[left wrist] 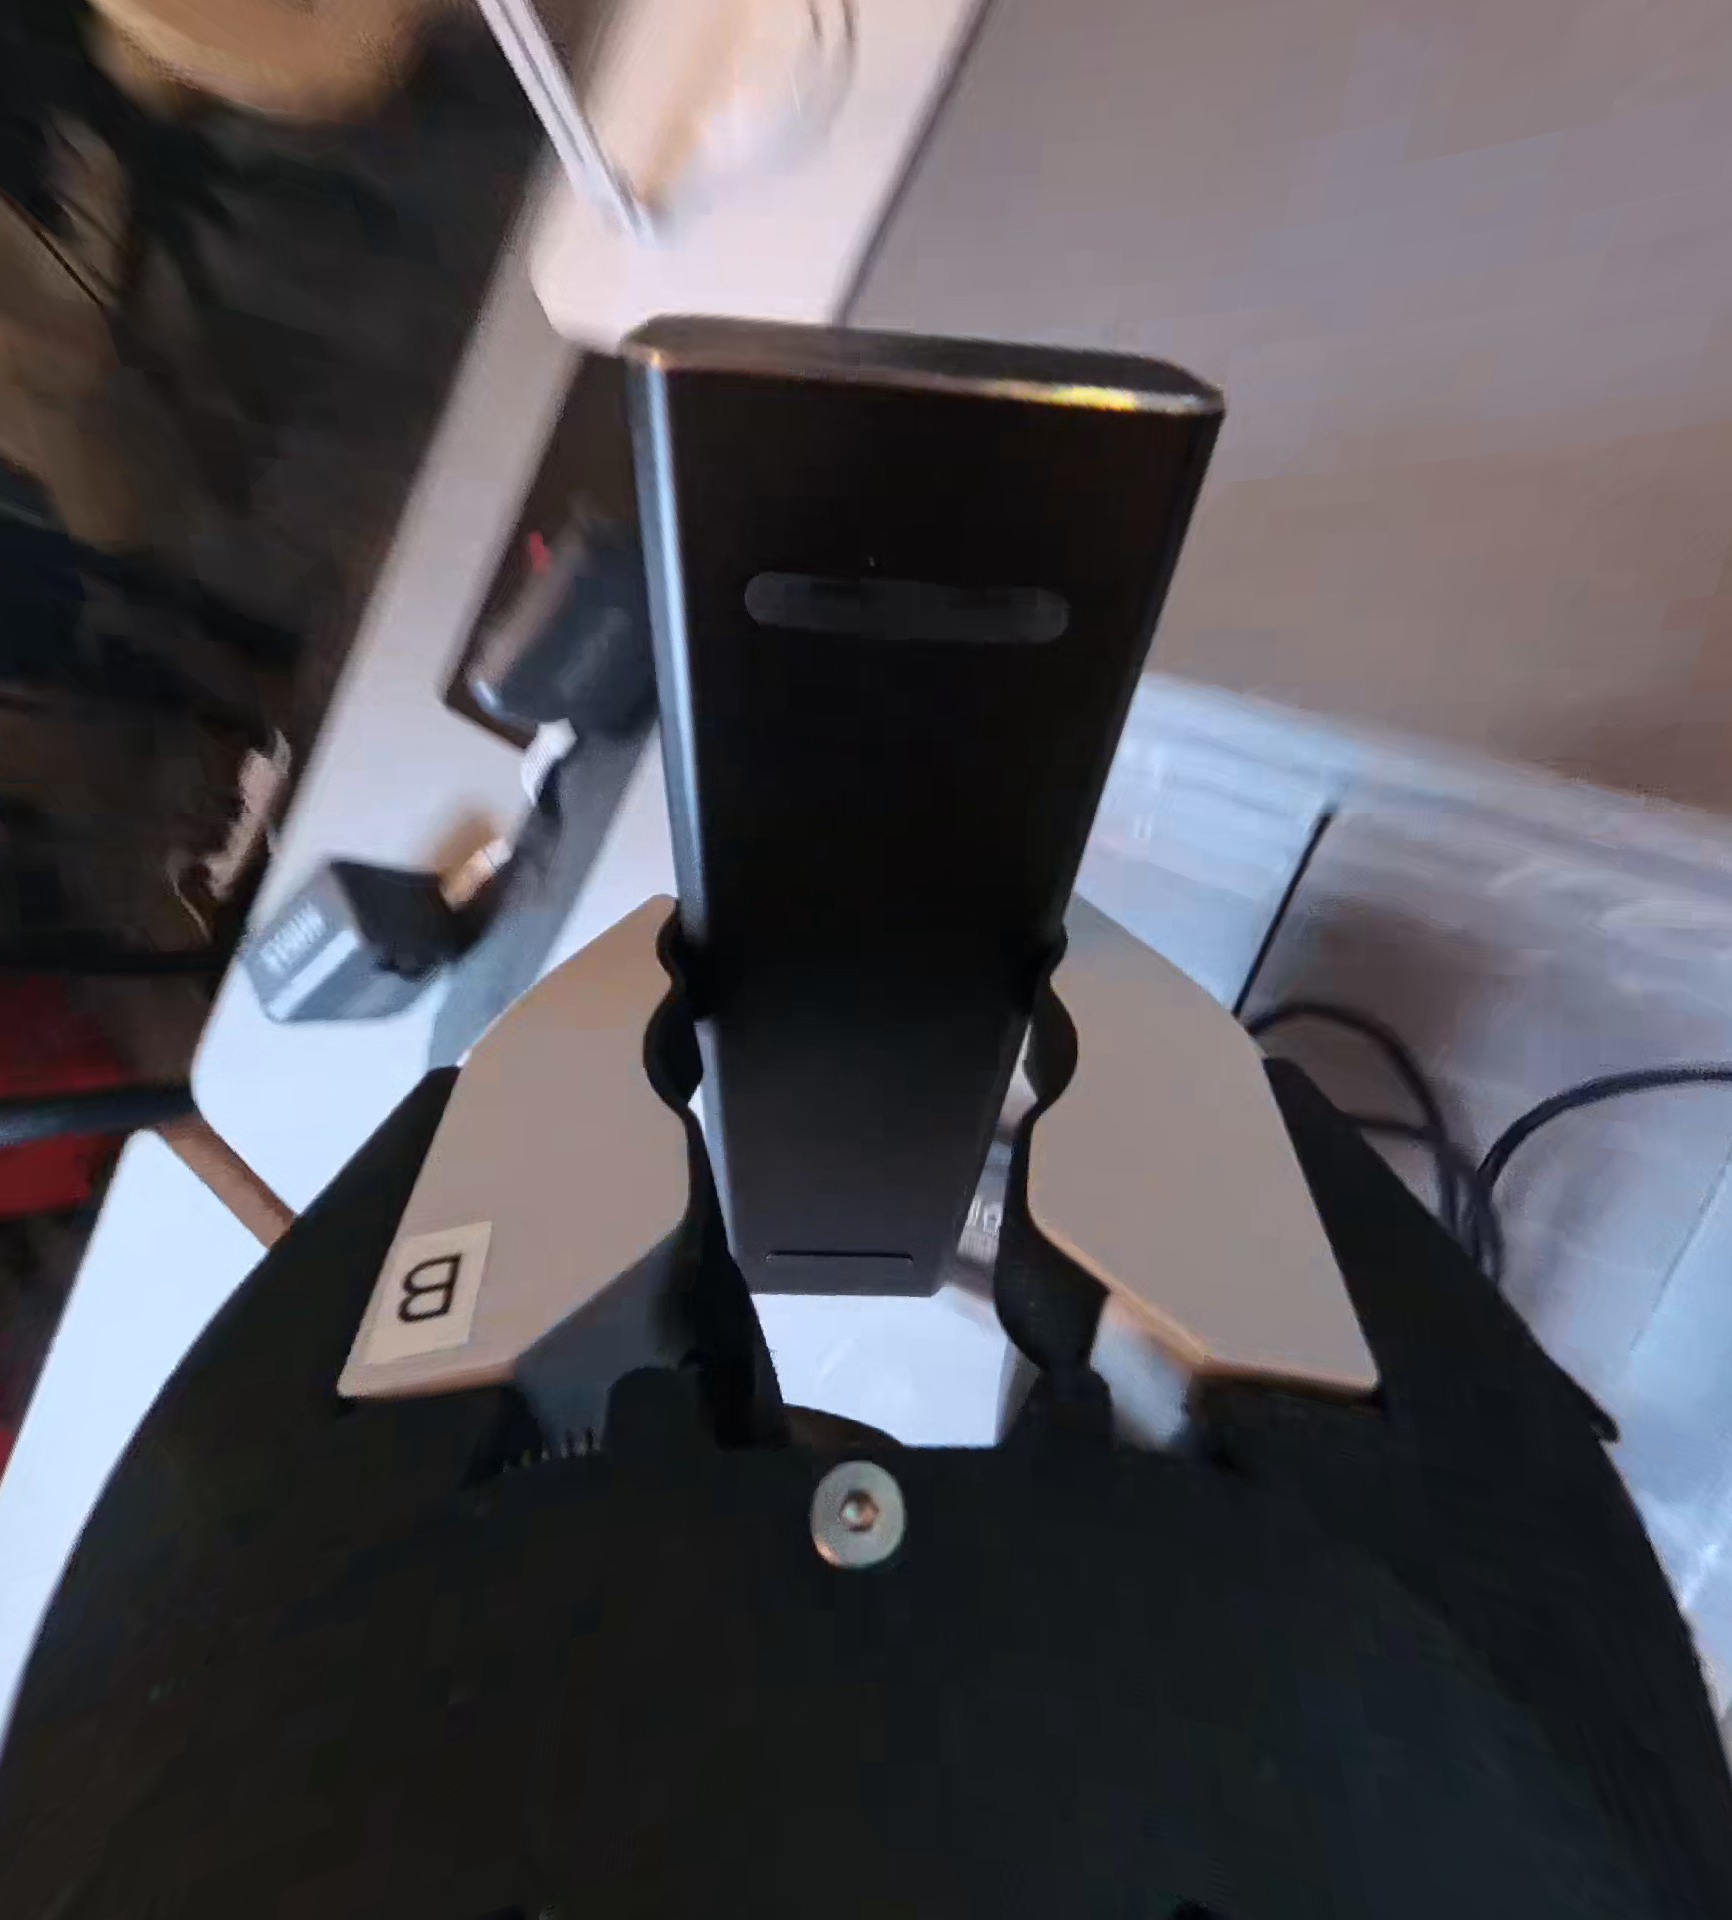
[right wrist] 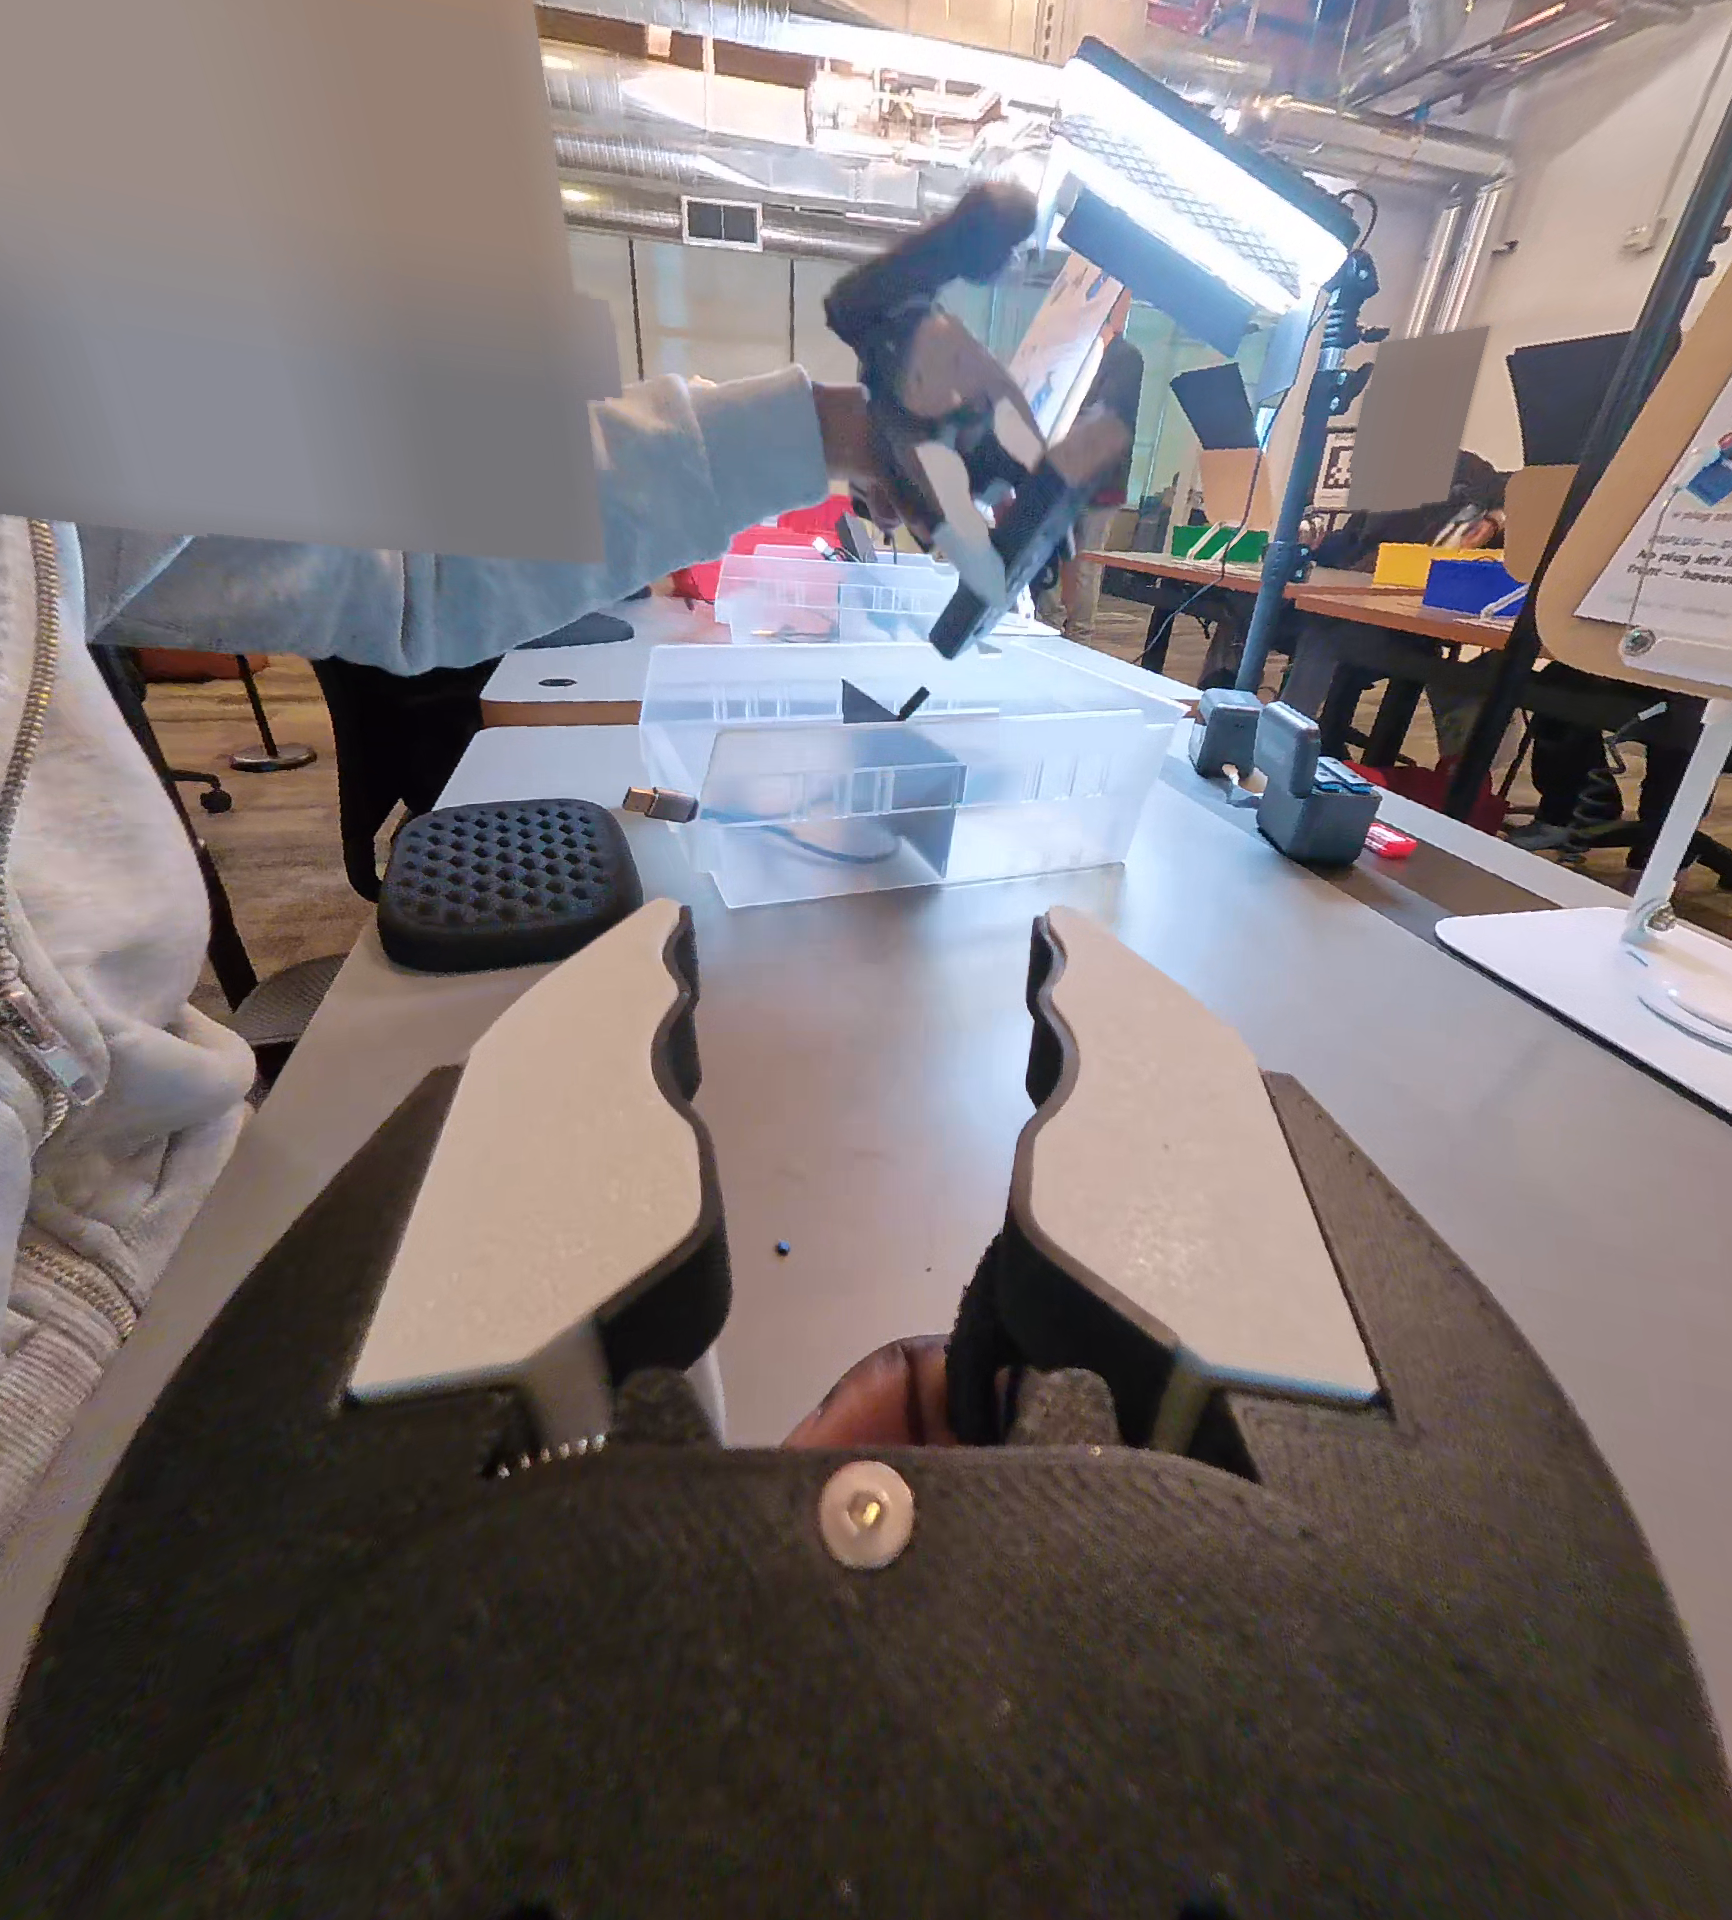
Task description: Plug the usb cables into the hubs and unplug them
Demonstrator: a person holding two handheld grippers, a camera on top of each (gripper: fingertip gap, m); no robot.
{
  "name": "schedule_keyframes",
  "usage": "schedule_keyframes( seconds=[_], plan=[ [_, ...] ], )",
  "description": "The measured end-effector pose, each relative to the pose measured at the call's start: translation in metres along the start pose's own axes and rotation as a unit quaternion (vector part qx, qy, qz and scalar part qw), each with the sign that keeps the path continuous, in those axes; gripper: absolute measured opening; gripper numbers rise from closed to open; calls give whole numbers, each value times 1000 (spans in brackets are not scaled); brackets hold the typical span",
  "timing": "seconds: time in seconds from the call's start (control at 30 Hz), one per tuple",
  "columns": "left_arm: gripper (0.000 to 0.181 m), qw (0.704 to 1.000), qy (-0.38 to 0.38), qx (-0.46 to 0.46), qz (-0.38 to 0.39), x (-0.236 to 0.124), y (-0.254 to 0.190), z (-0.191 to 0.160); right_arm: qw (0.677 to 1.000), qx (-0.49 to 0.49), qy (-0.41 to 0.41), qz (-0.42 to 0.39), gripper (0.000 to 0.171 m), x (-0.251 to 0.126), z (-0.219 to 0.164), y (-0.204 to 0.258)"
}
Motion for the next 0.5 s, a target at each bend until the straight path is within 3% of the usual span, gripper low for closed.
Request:
schedule_keyframes(
  seconds=[0.1, 0.23, 0.37, 0.5],
  plan=[
    [61, 987, -160, -25, 12, -46, -14, 30, 1000, -2, -4, -3, 61, 0, 2, 1],
    [61, 938, -339, -7, -69, -86, -73, 68, 1000, -1, -8, -2, 60, 0, 3, 1],
    [61, 856, -453, 60, -241, -103, -154, 97, 1000, 10, -24, 18, 61, 3, 11, 4],
    [61, 757, -495, 147, -400, -105, -226, 111, 996, 8, -46, 70, 64, 10, 39, 18]
  ],
)
Point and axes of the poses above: each gripper's, where its closed fingertips meet, x out along the fingers, z out of its top, y = z × x across the jaws, the point moved 4 cm from there along -x, back along the fingers, and after that the axes turned 12 degrees about y, right-handed, at the moved point
